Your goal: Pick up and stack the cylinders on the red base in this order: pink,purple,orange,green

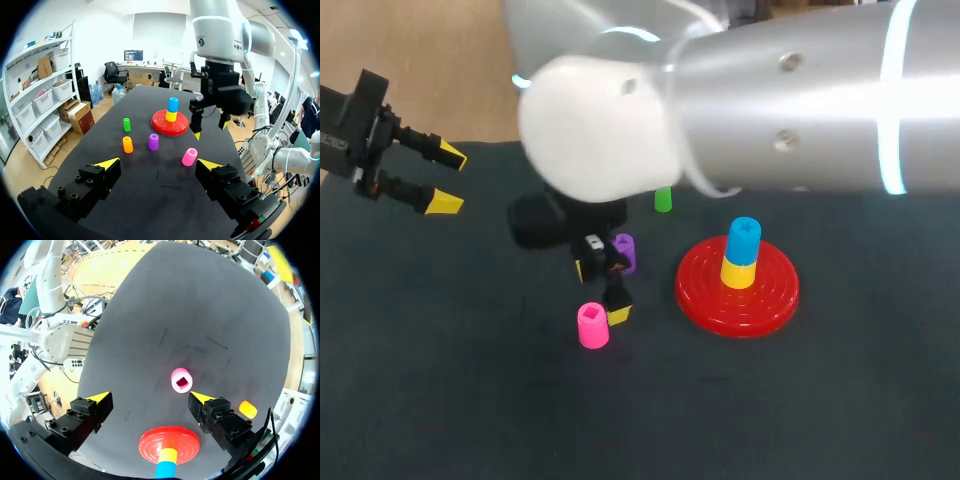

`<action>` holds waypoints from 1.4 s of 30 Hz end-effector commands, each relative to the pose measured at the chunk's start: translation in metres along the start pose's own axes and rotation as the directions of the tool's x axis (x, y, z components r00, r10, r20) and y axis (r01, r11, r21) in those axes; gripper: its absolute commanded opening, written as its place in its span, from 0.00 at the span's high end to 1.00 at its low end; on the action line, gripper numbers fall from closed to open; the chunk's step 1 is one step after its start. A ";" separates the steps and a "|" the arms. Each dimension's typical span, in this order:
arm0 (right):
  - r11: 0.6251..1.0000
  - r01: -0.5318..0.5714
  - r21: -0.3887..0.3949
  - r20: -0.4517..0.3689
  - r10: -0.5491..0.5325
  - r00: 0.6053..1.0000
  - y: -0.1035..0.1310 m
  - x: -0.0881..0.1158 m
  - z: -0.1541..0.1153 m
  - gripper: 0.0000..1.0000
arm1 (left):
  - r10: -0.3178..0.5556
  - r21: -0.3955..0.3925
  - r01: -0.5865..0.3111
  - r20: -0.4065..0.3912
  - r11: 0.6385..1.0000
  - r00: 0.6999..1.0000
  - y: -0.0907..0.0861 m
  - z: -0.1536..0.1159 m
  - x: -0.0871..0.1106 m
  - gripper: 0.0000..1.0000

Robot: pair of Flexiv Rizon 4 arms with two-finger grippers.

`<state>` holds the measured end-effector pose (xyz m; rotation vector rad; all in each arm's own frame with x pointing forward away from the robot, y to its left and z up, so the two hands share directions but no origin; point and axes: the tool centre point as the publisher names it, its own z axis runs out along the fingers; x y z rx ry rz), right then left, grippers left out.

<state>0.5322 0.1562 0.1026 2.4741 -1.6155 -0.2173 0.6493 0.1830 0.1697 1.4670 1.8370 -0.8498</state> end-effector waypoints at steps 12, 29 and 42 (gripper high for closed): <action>0.989 -0.116 0.093 0.005 0.116 0.993 -0.018 -0.002 0.032 0.00 | 0.002 -0.002 -0.002 0.002 1.000 1.000 0.000 0.000 0.001 0.00; 0.983 -0.159 0.090 0.028 0.157 0.987 -0.038 -0.009 0.049 0.00 | 0.002 -0.002 -0.002 0.002 1.000 1.000 0.000 0.000 0.001 0.00; 0.970 -0.221 0.102 0.009 0.221 0.975 -0.035 -0.006 0.059 0.00 | 0.002 -0.002 -0.002 0.002 1.000 1.000 0.000 0.000 0.001 0.00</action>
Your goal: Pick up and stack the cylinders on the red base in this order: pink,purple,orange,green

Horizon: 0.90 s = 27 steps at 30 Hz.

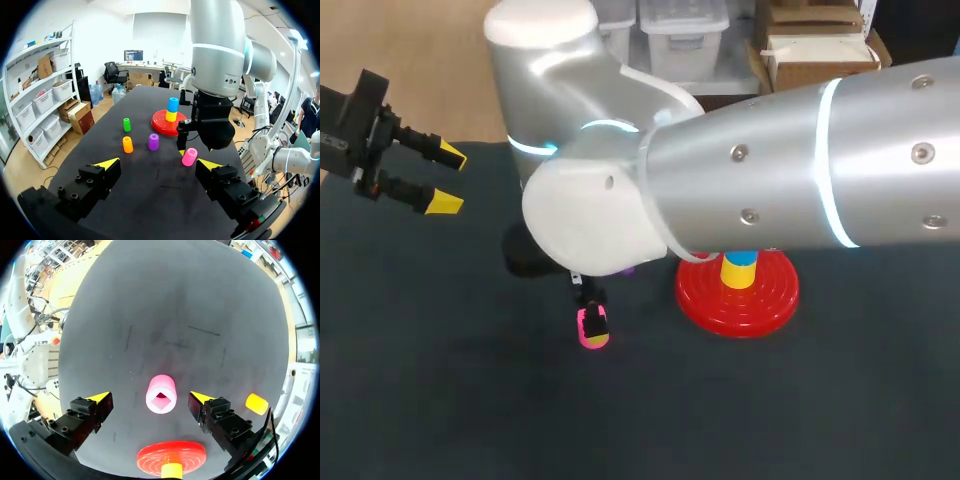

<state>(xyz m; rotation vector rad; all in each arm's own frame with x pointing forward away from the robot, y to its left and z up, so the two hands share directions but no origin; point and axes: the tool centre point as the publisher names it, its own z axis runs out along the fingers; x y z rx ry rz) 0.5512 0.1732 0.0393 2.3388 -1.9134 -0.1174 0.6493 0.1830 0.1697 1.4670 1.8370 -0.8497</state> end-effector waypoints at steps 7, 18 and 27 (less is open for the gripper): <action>0.999 -0.037 0.031 0.001 0.037 0.999 -0.001 0.003 0.006 0.12 | 0.002 -0.002 -0.002 0.002 1.000 1.000 0.000 0.000 0.001 0.00; 0.995 -0.077 0.061 0.041 0.075 0.996 -0.006 -0.001 0.013 0.32 | 0.002 -0.002 -0.002 0.002 1.000 1.000 0.000 0.000 0.001 0.00; 0.993 -0.099 0.069 0.058 0.095 0.994 -0.008 -0.001 0.015 0.62 | 0.002 -0.002 -0.002 0.002 1.000 1.000 0.000 0.000 0.001 0.00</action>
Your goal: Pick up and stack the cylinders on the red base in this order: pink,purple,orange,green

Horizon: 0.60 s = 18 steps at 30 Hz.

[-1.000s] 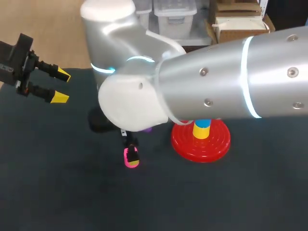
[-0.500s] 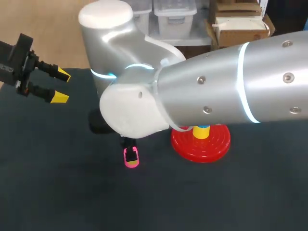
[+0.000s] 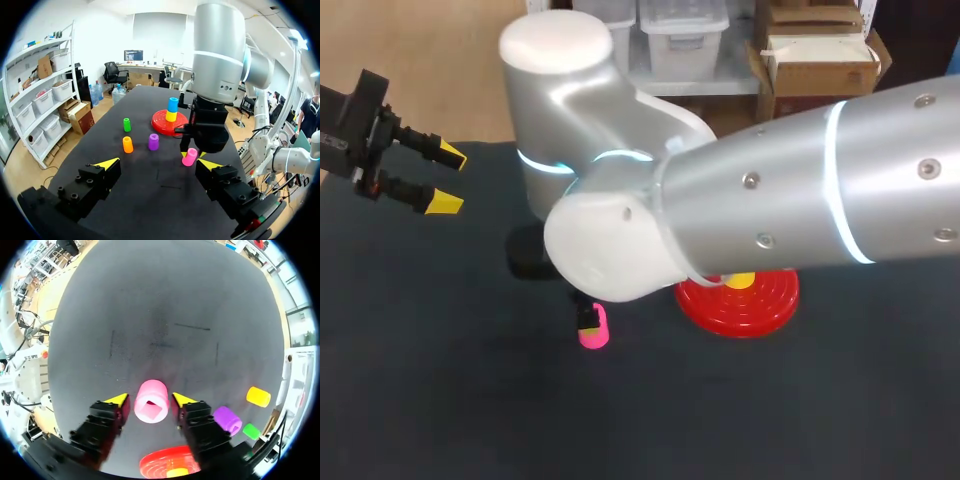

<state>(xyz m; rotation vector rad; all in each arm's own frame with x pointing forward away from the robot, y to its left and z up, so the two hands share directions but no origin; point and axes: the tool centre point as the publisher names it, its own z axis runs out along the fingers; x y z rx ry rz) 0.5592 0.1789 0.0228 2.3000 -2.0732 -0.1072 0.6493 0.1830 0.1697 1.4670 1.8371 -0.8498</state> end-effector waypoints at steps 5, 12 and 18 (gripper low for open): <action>1.000 -0.010 0.015 0.009 0.009 1.000 0.002 0.006 -0.003 0.66 | 0.002 -0.002 -0.002 0.002 1.000 1.000 0.000 0.000 0.001 0.00; 0.997 -0.043 0.063 0.003 0.043 0.999 -0.002 0.016 -0.032 1.00 | 0.002 -0.002 -0.002 0.002 1.000 1.000 0.000 0.000 0.001 0.00; 0.993 -0.075 0.091 -0.021 0.077 0.997 -0.006 0.044 -0.094 1.00 | 0.002 -0.002 -0.002 0.002 1.000 1.000 0.000 0.000 0.001 0.00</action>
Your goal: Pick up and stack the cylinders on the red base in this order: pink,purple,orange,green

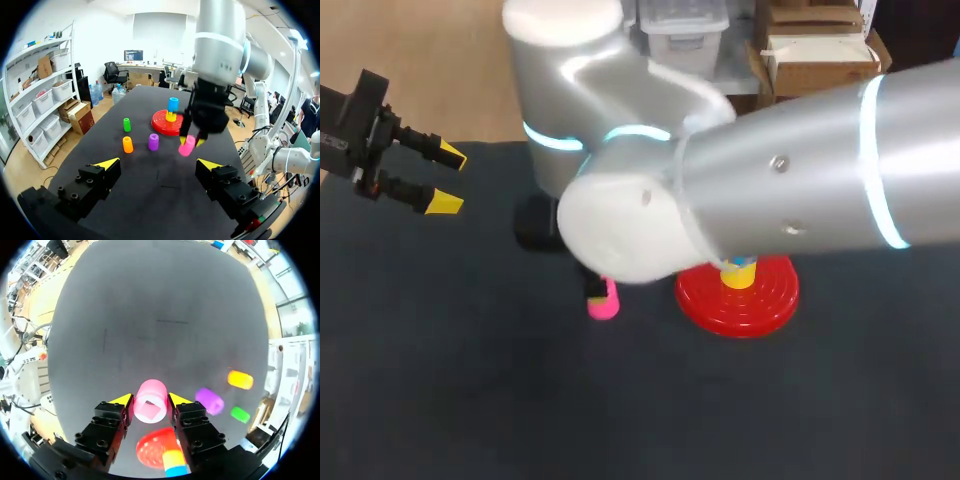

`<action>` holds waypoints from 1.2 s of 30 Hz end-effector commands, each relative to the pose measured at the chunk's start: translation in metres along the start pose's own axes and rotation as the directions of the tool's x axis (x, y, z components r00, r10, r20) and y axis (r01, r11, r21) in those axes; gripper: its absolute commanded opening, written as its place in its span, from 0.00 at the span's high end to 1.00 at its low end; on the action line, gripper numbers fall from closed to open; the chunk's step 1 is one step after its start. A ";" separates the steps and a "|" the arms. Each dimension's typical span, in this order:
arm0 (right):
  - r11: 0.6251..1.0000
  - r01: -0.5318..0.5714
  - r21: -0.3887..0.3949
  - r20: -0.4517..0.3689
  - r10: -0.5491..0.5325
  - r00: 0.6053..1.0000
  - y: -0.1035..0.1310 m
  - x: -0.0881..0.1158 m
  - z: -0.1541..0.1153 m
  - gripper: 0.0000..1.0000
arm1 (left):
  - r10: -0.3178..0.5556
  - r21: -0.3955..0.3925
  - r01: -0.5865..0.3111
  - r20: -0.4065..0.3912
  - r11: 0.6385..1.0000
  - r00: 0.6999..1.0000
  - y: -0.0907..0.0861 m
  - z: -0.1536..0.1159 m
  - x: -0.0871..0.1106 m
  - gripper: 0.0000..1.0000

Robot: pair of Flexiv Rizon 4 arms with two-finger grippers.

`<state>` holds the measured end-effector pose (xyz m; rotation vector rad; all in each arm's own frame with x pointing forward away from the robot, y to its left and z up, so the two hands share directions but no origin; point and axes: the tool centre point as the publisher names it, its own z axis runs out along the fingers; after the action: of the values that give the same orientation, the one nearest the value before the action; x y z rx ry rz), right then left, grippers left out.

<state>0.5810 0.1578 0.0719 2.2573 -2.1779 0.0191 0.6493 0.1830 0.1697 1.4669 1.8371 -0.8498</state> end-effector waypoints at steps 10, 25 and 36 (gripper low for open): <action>0.981 -0.190 -0.049 -0.029 0.188 0.982 -0.007 0.100 -0.084 1.00 | 0.002 -0.002 -0.002 0.002 1.000 1.000 0.000 0.000 0.001 0.00; 0.926 -0.351 -0.139 0.013 0.356 0.934 -0.040 0.180 -0.086 1.00 | 0.002 -0.002 -0.002 0.002 1.000 1.000 0.000 0.000 0.001 0.00; 0.928 -0.347 -0.136 -0.010 0.349 0.937 -0.055 0.188 -0.085 1.00 | 0.002 -0.002 -0.002 0.002 1.000 1.000 0.000 0.000 0.001 0.00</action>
<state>0.6374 -0.0299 0.1628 1.7888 -2.4808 -0.1432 0.6493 0.1830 0.1697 1.4669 1.8372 -0.8497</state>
